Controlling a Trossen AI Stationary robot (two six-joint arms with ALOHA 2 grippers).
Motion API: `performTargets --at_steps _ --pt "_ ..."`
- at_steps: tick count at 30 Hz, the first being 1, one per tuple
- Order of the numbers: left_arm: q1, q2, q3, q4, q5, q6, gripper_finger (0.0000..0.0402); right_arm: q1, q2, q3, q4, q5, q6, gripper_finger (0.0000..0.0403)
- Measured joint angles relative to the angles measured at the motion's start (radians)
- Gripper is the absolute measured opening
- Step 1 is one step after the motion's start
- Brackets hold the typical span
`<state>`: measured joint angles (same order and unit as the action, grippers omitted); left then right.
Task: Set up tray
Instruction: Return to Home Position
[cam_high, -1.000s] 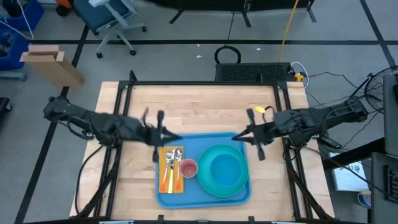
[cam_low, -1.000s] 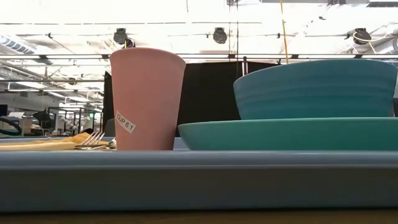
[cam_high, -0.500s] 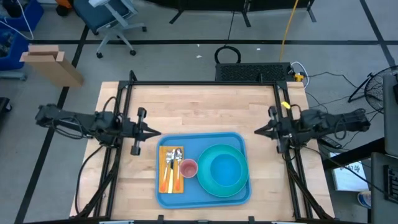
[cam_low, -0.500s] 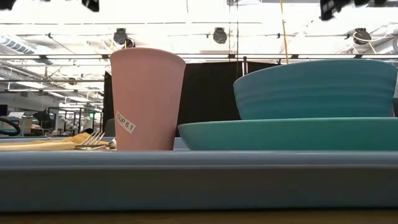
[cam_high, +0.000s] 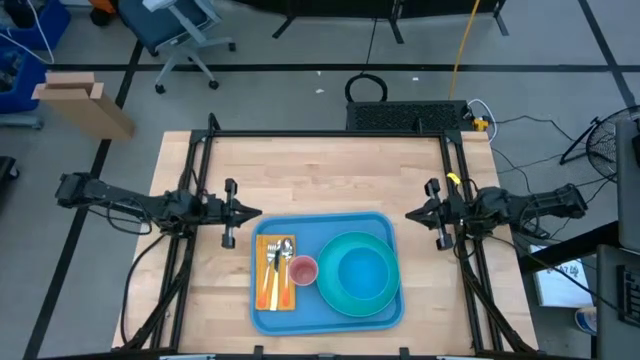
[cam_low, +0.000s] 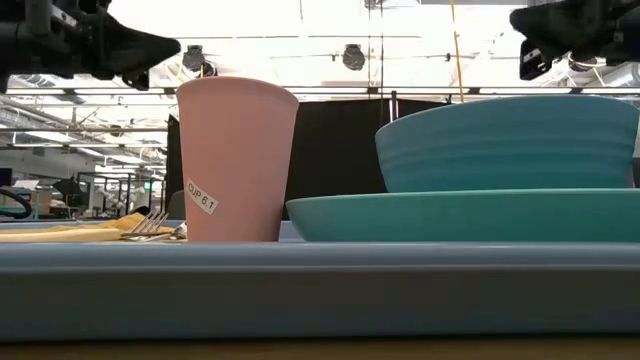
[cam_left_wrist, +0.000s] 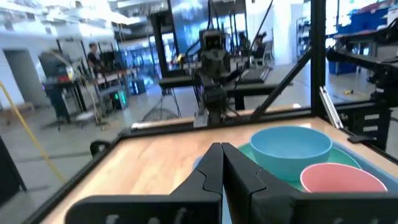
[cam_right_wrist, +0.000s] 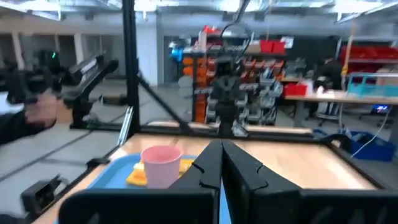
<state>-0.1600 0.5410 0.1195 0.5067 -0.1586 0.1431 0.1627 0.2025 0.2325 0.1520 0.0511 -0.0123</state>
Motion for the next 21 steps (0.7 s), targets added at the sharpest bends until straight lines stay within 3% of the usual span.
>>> performTargets --at_steps 4,7,14,21 --pt "0.006 0.0 -0.059 0.104 -0.006 0.032 0.0001 -0.067 -0.002 -0.036 0.021 -0.006 0.016 0.0" --pt "0.022 0.0 -0.108 0.162 -0.008 0.027 0.0001 -0.132 0.01 -0.042 0.023 -0.066 0.06 0.0" --pt "0.05 0.0 -0.109 0.13 0.027 0.006 0.0001 -0.248 0.009 -0.063 0.042 -0.136 0.064 0.0" --pt "0.05 0.0 -0.109 0.076 0.028 0.021 0.0001 -0.343 0.009 -0.198 0.24 -0.234 0.133 0.0"
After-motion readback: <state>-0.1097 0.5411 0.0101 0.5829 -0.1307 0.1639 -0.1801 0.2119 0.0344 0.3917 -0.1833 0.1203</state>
